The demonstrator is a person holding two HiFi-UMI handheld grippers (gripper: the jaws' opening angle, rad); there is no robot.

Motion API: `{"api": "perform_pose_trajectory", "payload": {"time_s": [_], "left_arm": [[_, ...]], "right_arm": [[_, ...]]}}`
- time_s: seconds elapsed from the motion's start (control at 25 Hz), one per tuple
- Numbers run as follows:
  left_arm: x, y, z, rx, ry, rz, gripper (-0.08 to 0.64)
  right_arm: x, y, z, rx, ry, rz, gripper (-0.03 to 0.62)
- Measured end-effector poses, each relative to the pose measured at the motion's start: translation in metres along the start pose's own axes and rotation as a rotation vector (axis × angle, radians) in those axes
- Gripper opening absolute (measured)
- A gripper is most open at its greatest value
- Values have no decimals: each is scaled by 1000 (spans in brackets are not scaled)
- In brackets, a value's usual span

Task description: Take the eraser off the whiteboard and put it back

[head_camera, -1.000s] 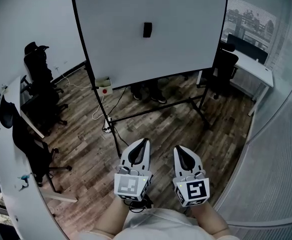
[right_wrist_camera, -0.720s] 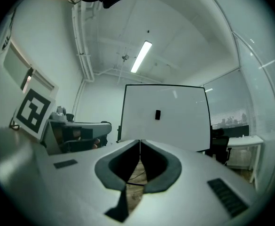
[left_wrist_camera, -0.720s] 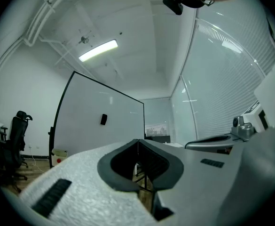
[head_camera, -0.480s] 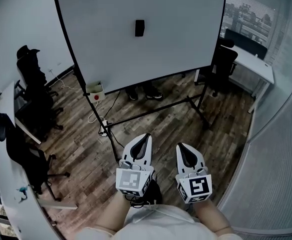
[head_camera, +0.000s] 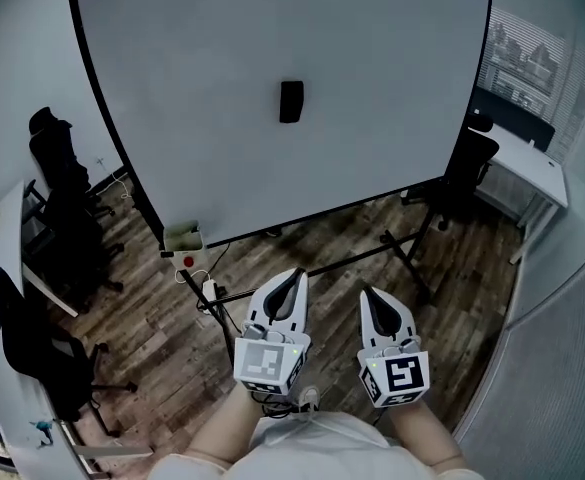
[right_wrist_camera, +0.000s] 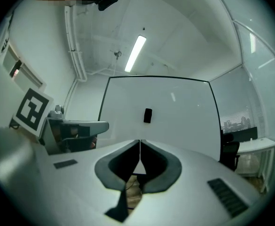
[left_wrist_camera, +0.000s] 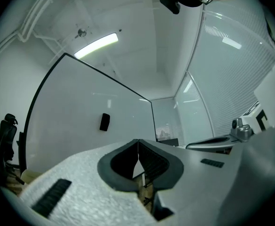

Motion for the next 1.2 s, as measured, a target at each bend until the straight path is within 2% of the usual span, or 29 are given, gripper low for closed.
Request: {"api": "perform_pose_trajectory", "payload": {"time_s": [0.28,0.6,0.72,0.84,1.0,1.2], "left_arm": [[67,-86,3,-18,-6,30,17],[92,-130,8,-32,-40,66,17],[98,-146,9,-25,-35,100,17],[106,-162,2,-24,-90,128,17],[108,-182,8,-29,-62,193,17],[116,-213,19,-138,-77,254,18]], "right_arm": [[-32,-105,-12,-10,-5,9,28],[-52,-163,-26,-7,-23,39,28],[-59,-182,-30,-13,-25,73,28],[-68,-203,-34,-9,-21,121,28],[-77,-228,-32,-28,-12,199,28],[-91,-253,-34,-46,-7,280,28]]}}
Point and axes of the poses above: the fingertips, and each gripper's own axes: y backward along the fingers, x to its left, z out of its top, the point moved 2 cm from there along y, backward along the fingers, and after that the axes turned 12 degrees about y, right-handed, at the moved point
